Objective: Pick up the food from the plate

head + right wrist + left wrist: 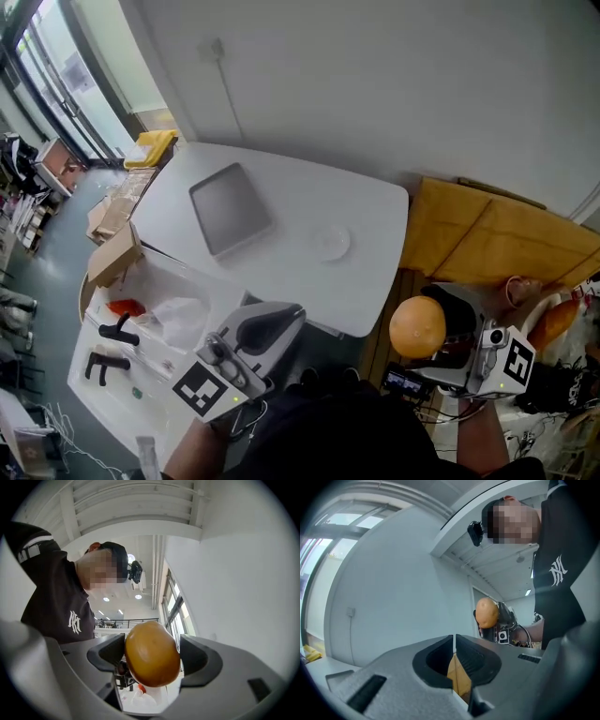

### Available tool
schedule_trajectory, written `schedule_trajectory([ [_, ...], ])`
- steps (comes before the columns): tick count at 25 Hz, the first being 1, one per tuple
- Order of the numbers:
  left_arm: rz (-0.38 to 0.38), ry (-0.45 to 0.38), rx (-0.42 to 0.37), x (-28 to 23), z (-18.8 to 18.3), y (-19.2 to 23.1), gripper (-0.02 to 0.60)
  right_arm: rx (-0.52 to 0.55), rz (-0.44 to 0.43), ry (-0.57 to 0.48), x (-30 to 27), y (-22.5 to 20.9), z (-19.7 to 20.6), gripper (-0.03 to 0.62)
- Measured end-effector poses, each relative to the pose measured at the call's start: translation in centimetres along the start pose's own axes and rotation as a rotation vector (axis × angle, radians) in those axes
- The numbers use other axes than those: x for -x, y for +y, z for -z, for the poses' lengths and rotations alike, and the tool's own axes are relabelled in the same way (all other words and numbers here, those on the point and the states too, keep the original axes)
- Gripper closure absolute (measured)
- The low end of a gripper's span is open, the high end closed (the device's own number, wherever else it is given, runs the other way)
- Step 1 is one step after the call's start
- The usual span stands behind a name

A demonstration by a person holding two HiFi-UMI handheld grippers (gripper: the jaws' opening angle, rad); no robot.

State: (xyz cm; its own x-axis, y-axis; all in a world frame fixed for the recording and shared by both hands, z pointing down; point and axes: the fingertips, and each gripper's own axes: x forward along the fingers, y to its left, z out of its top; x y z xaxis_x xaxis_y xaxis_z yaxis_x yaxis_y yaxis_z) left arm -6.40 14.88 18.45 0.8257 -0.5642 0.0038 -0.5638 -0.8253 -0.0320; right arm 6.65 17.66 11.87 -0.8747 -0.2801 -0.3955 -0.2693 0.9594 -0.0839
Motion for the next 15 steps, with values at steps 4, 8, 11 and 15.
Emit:
schedule_trajectory([
  [4,0.007,-0.021,-0.015,1.0,-0.7,-0.6,0.574,-0.002,-0.043,0.067,-1.7,1.5,2.2,0.230],
  [8,0.036,-0.005,-0.031,1.0,-0.3,-1.2,0.574,-0.009,-0.036,0.073,-2.2,1.6,2.8,0.230],
  [11,0.058,0.000,-0.025,0.6,0.0,-1.6,0.574,-0.007,-0.027,0.079,-2.2,1.6,3.1,0.230],
  [15,0.090,-0.016,-0.043,-0.4,-0.6,-2.3,0.574,0.004,-0.019,0.119,-1.8,1.5,3.6,0.230],
])
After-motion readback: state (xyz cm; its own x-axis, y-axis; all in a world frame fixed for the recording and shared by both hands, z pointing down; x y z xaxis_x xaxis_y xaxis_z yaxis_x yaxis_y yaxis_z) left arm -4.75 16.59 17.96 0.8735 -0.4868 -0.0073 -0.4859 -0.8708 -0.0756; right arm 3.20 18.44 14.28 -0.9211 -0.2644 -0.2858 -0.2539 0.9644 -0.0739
